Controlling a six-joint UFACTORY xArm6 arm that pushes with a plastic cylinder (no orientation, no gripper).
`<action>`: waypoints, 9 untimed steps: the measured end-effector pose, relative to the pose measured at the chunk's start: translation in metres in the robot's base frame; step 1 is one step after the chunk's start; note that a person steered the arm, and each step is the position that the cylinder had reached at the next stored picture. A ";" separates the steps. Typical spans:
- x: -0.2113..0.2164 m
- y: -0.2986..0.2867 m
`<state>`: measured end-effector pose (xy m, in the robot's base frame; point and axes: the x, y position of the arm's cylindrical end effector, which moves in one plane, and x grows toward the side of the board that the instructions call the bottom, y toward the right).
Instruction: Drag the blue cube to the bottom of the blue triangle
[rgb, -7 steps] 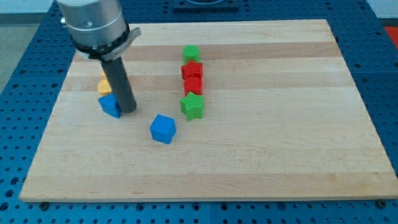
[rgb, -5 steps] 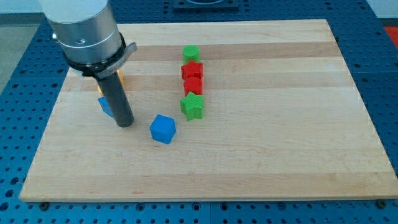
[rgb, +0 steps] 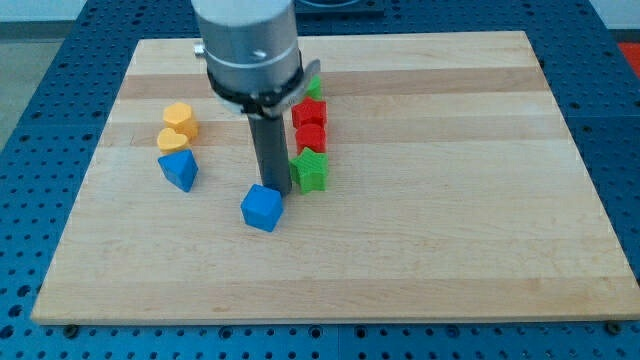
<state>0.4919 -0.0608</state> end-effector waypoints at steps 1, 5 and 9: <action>0.050 0.002; 0.099 -0.006; 0.049 -0.046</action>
<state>0.5406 -0.1072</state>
